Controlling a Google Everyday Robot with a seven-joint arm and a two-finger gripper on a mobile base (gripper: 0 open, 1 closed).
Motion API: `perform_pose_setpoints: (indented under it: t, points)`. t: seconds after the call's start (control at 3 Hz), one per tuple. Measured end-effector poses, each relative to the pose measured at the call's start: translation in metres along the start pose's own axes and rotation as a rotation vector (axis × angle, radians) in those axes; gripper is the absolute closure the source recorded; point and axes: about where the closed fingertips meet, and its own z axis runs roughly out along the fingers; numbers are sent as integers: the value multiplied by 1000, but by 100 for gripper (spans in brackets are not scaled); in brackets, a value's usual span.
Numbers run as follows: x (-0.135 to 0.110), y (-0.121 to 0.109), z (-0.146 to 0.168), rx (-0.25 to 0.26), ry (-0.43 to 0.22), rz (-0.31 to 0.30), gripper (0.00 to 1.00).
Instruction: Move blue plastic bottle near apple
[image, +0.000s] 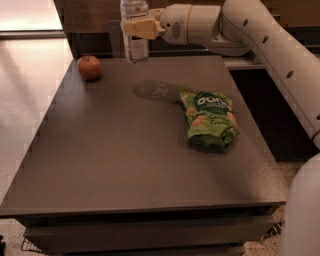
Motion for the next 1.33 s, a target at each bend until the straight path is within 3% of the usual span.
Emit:
perform_pose_setpoints:
  t: [0.33, 0.67, 1.0, 1.33]
  points:
    - [0, 0, 0, 0, 0, 0, 100]
    - [4, -17, 16, -1, 11, -6, 100]
    - [16, -49, 46, 3, -9, -42, 100]
    - [33, -62, 62, 22, -28, -52, 100]
